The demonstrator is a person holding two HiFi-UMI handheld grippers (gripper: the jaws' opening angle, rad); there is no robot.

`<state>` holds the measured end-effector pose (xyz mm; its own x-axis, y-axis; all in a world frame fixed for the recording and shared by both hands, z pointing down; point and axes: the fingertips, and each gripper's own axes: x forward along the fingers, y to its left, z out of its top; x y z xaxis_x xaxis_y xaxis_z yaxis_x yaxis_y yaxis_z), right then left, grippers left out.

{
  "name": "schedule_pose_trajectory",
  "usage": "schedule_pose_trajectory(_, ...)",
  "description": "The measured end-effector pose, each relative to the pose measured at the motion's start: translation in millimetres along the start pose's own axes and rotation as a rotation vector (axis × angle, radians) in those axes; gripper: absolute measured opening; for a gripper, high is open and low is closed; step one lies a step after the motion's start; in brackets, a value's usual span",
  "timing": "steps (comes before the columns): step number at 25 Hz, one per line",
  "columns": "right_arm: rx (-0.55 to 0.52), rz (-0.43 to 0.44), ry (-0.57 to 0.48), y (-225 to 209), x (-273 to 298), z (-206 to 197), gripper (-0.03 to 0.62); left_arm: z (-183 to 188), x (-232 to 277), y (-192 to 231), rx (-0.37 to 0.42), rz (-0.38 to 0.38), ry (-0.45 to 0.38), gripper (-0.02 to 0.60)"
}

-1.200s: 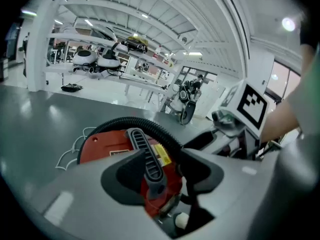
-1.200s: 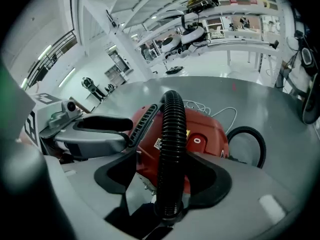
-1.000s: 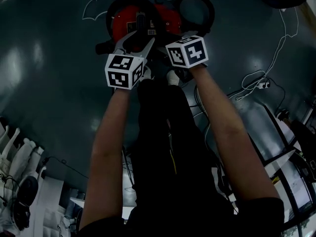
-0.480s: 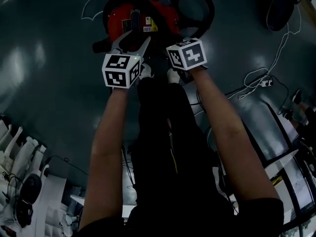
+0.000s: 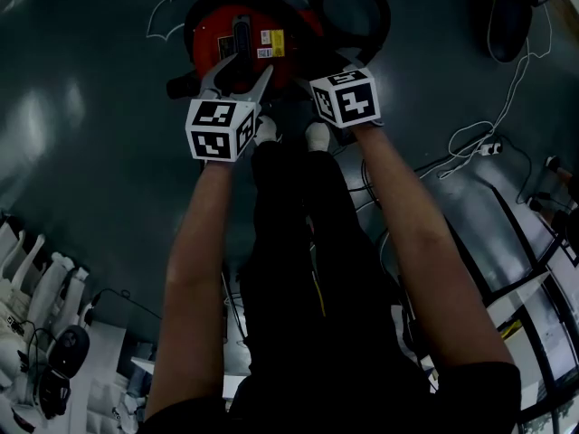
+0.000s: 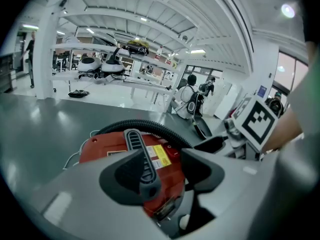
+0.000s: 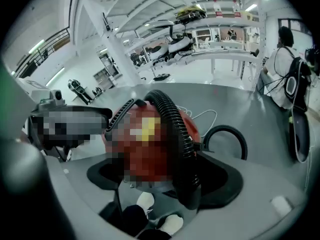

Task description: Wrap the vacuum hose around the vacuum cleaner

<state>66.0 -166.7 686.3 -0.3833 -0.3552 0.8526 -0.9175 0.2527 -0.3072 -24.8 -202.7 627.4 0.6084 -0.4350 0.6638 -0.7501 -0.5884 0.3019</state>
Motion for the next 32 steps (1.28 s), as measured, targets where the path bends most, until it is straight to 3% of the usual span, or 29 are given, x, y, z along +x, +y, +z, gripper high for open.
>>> schedule_pose_trajectory(11,0.029,-0.023,0.001,-21.4,-1.5,1.0,0.46,0.2,5.0,-7.7,0.0,-0.01,0.001,0.224)
schedule_pose_trajectory(23,0.053,0.012,-0.007,-11.5,-11.8,-14.4,0.456,-3.5,4.6,-11.0,0.011,0.007,0.018,0.225)
schedule_pose_trajectory(29,0.037,-0.002,-0.031,-7.4,-24.7,-18.3,0.297,0.0,1.7,-14.1,-0.017,0.024,-0.003,0.225)
schedule_pose_trajectory(32,0.025,-0.011,-0.054,-5.9,-31.1,-15.8,0.227,-0.5,-2.4,-12.0,-0.049,0.055,-0.004,0.182)
